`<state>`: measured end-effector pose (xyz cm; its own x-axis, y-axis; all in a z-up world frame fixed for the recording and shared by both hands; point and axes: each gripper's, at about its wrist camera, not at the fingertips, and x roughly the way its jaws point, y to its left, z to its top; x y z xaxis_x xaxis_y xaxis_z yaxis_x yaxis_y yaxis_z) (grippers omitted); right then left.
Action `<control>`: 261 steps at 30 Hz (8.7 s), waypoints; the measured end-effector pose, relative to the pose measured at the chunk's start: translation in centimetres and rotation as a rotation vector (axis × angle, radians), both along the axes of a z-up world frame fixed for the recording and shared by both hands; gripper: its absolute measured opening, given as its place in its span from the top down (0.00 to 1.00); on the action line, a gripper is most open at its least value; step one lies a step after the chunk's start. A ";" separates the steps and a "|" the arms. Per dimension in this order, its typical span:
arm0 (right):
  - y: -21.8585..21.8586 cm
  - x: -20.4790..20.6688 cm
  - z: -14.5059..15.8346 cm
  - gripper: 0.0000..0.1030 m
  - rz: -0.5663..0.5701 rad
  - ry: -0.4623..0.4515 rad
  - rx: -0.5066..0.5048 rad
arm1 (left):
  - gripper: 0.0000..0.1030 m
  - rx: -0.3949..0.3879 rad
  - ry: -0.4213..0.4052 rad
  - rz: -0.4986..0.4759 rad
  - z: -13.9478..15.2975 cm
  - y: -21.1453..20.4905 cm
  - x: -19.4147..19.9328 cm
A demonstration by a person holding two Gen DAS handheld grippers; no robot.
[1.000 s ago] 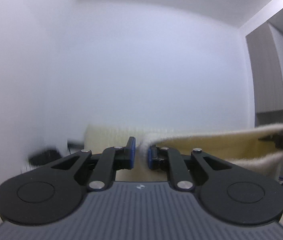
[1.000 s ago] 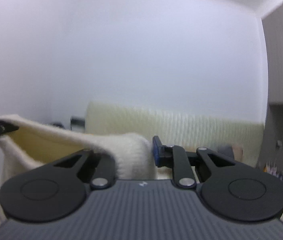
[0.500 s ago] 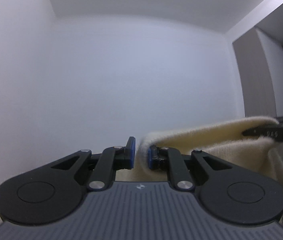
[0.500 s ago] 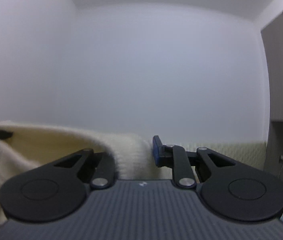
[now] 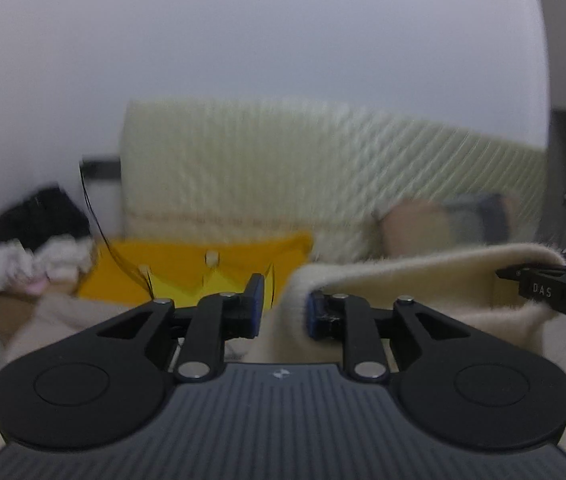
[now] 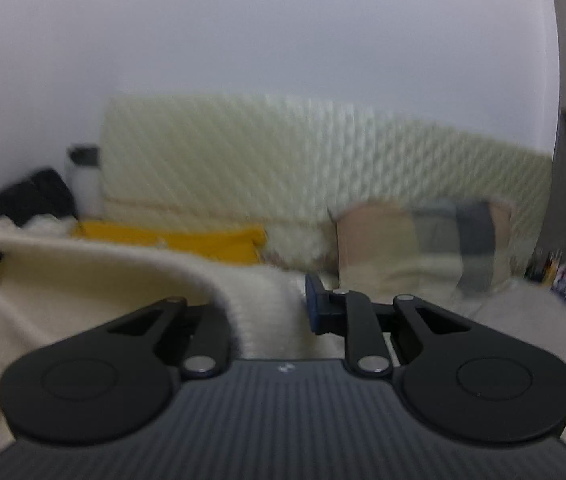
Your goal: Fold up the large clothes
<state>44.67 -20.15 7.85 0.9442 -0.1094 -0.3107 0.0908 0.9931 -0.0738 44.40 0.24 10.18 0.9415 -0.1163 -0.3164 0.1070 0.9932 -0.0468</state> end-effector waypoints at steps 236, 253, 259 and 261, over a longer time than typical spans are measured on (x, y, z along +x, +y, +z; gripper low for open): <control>-8.5 -42.2 -20.0 0.36 -0.317 0.211 0.902 | 0.80 0.209 0.172 -0.357 -20.7 -11.8 -35.2; -1.3 -33.3 -26.0 0.36 0.077 0.426 1.218 | 0.81 -0.497 0.467 0.020 -23.6 3.1 -22.0; 1.0 -29.4 -27.4 0.37 0.102 0.394 1.255 | 0.96 -0.550 0.460 0.159 -24.4 6.4 -22.3; 1.2 -28.5 -28.1 0.43 0.097 0.413 1.249 | 0.96 -0.577 0.478 0.165 -24.7 7.0 -22.3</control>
